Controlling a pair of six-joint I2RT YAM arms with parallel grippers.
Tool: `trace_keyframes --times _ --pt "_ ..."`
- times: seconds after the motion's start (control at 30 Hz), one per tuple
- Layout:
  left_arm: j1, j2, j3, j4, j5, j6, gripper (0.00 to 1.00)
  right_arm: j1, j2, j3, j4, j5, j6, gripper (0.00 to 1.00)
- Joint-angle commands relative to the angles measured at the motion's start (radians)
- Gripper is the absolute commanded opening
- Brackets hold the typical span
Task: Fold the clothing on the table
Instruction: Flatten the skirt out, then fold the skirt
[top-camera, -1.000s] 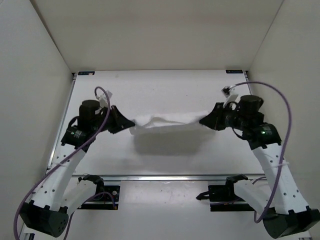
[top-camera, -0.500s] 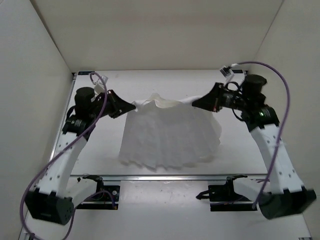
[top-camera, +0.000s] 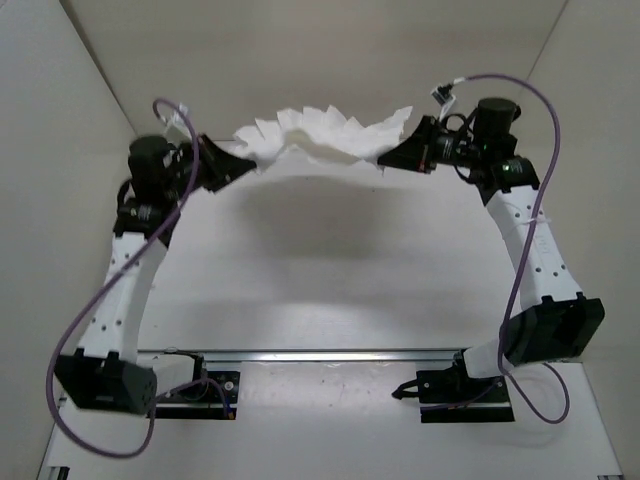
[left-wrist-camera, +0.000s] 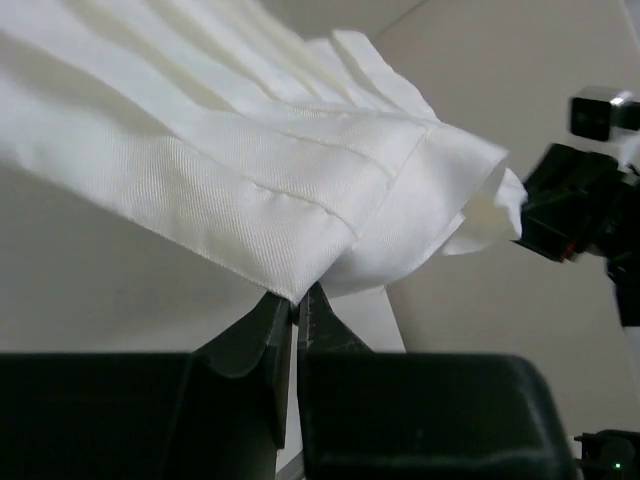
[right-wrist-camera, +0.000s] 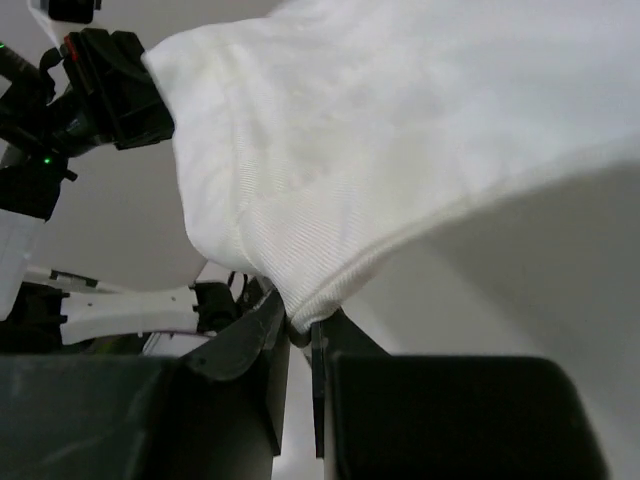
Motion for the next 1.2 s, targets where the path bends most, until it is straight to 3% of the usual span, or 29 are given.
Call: trace_keyframes --times 0.0,0.13,0.23,0.3,0.47,0.77,1.17 --pt "-0.022 -0.072 -0.427 0.153 0.013 -0.055 0.0 -0.05 -0.005 -0.306 0.162 -0.072 0.046 0.0" --pt "-0.071 -0.091 -0.853 0.371 -0.041 -0.145 0.0 -0.058 0.018 -0.665 0.294 -0.014 0.084 0.0" --pt "-0.14 -0.097 -1.028 0.47 -0.12 -0.21 0.0 -0.056 0.04 -0.914 0.492 -0.064 0.217 0.0" --pt "-0.186 -0.121 -1.077 0.467 -0.154 -0.221 0.0 -0.041 0.033 -0.988 0.5 -0.034 0.231 0.0" --pt "-0.203 -0.255 -1.156 0.348 -0.167 -0.207 0.0 0.023 -0.103 -1.112 0.361 0.092 0.173 0.0" --pt "-0.209 -0.727 -1.289 0.091 -0.223 -0.282 0.0 0.005 -0.429 -1.269 0.138 0.216 0.133 0.0" --pt "-0.246 -1.082 -1.194 -0.266 -0.153 -0.34 0.0 0.028 -0.822 -1.268 -0.238 0.23 0.09 0.0"
